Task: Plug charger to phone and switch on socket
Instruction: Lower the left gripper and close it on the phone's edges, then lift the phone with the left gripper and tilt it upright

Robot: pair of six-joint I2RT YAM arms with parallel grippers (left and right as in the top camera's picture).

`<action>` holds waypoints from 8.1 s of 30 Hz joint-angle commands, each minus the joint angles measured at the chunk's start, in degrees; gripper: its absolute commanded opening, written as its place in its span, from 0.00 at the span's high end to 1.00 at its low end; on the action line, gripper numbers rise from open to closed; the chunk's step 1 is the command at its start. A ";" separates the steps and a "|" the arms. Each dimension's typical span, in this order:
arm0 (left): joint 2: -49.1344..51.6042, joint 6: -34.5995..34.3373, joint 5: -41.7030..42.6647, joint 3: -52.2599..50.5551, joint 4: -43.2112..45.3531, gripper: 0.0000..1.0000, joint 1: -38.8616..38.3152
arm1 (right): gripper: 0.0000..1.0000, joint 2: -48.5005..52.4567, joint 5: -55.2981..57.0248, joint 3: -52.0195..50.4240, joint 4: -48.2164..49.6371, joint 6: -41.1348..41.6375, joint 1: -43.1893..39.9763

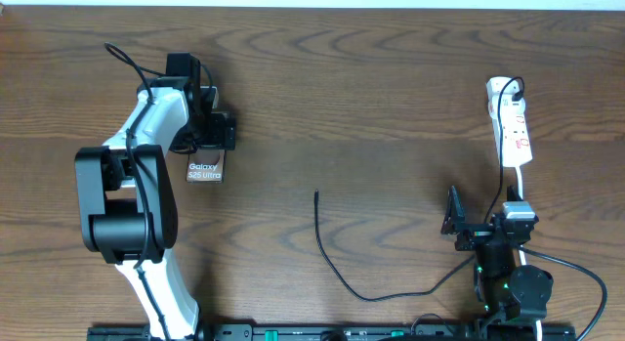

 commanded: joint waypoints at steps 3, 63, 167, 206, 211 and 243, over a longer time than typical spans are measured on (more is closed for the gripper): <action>2.89 0.37 -0.31 -0.57 0.31 0.02 0.13 | 0.01 -0.35 0.46 -0.04 -0.28 -0.72 0.42; 2.89 0.37 -3.32 -0.57 0.46 0.20 0.15 | 0.01 -0.35 0.46 -0.04 -0.28 -0.72 0.42; -12.41 -0.79 -2.82 1.25 0.11 0.93 0.15 | 0.01 -0.35 0.44 -0.04 -0.28 -0.72 0.42; -26.18 -62.51 61.53 1.25 1.11 0.93 15.08 | 0.01 -0.35 0.46 -0.04 -0.28 -0.72 0.42; -26.18 -73.13 65.26 1.25 1.75 0.92 18.32 | 0.01 -0.35 0.44 -0.04 -0.28 -0.72 0.42; -26.18 -81.57 69.40 1.25 1.75 0.93 20.98 | 0.01 -0.35 0.44 -0.04 -0.28 -0.72 0.42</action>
